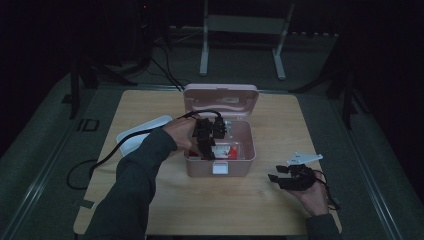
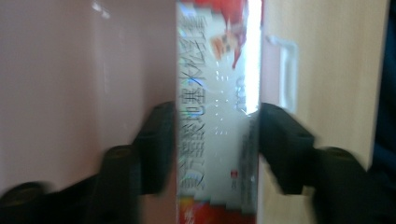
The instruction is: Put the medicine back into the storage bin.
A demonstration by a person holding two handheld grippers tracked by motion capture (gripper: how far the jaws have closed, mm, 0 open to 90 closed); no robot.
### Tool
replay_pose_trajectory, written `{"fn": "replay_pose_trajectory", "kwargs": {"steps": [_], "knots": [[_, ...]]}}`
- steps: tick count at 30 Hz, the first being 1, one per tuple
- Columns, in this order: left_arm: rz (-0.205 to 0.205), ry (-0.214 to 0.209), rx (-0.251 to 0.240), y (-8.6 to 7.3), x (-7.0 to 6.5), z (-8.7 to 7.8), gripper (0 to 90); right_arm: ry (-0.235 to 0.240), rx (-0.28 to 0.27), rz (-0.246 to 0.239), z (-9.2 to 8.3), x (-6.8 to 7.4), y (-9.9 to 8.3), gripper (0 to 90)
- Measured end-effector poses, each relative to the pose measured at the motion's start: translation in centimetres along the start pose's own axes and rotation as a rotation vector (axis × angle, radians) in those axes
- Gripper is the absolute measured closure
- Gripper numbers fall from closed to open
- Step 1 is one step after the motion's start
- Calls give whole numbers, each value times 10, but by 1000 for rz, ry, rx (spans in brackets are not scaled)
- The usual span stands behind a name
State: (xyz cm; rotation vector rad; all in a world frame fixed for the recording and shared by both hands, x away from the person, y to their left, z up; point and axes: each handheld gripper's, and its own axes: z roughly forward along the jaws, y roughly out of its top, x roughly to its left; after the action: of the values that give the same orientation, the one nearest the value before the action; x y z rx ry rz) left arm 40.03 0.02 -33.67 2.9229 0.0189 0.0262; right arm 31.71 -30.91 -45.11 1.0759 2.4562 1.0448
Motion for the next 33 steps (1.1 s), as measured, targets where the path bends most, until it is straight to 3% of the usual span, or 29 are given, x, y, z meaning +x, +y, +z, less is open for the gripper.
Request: {"fn": "replay_pose_trajectory", "kwargs": {"steps": [2, 7, 12, 16, 23, 25, 33], "knots": [[-10, 26, 21, -2, -2, -1, 372, -1, -3, 2, -1, 0, 0, 477], [-31, 82, 1, -11, -1, -11, 426, -3, -5, 2, -2, -1, -1, 477], [-39, 82, -21, -18, -1, -18, 469, -4, -3, 10, -2, -1, -3, 477], [-82, 113, -47, -47, 3, -34, 475, -4, -3, 9, -2, -1, -3, 477], [-96, 172, -56, -66, 3, -49, 475, -4, -2, 4, -1, 0, -2, 477], [-117, 202, -57, -76, 4, -57, 476, -4, -1, 4, -1, 0, -2, 476], [-239, 217, -92, -121, 12, -62, 473, -4, 2, 6, -2, -1, -3, 477]]}}
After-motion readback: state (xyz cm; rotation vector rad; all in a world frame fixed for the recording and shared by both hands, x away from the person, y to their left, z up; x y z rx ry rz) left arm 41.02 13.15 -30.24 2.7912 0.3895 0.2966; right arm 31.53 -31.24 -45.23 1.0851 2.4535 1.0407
